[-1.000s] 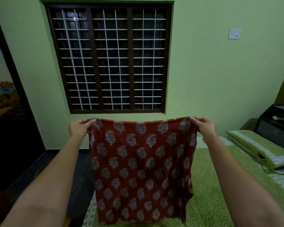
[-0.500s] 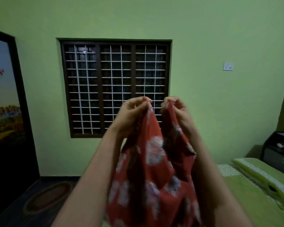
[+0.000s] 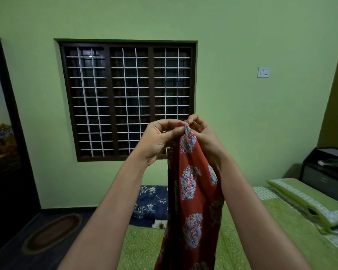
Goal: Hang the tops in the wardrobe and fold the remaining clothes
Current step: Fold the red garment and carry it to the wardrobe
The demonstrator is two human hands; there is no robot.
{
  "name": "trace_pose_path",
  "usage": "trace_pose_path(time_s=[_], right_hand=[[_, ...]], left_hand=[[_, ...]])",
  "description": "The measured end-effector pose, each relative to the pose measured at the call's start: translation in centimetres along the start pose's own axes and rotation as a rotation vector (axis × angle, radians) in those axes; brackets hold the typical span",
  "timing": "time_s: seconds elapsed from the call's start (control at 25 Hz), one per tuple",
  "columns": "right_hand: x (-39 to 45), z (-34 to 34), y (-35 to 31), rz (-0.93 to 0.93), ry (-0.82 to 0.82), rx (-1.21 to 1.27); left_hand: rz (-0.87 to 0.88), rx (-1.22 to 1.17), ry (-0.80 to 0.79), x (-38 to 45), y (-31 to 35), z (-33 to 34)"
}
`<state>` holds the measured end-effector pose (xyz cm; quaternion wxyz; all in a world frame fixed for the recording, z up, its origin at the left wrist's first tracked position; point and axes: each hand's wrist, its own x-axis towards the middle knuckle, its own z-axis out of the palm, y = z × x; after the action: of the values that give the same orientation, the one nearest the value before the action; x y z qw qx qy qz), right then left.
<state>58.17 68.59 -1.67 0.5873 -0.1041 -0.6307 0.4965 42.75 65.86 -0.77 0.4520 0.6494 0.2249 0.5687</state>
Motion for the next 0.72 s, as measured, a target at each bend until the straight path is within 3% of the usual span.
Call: trace_pose_path(time_s=[0.16, 0.24, 0.32, 0.48, 0.56, 0.64, 0.72], right_hand=[[-1.5, 0.5, 0.2, -0.08, 0.114, -0.389], [-2.0, 0.7, 1.2, -0.162, 0.161, -0.713], [-2.2, 0.4, 2.1, -0.123, 0.165, -1.009], [-4.0, -0.2, 2.9, 0.415, -0.272, -1.372], [-5.4, -1.5, 3.5, 0.689, -0.418, -1.417], [-6.4, -3.0, 3.5, 0.878, -0.332, -1.399], [-7.0, -4.6, 2.5, 0.91, -0.169, -1.545]], left_hand=[[0.077, 0.099, 0.205, 0.5, -1.5, -0.6], [0.118, 0.183, 0.299, 1.3, -2.6, -1.3], [0.137, 0.264, 0.344, 2.0, -3.4, -1.8], [0.096, 0.573, 0.47, 2.7, -3.8, -3.0], [0.054, 0.7, 0.527, 2.7, -4.6, -4.6], [-0.018, 0.73, 0.475, 2.1, -6.3, -6.1], [-0.085, 0.763, 0.406, 0.7, -8.7, -6.2]])
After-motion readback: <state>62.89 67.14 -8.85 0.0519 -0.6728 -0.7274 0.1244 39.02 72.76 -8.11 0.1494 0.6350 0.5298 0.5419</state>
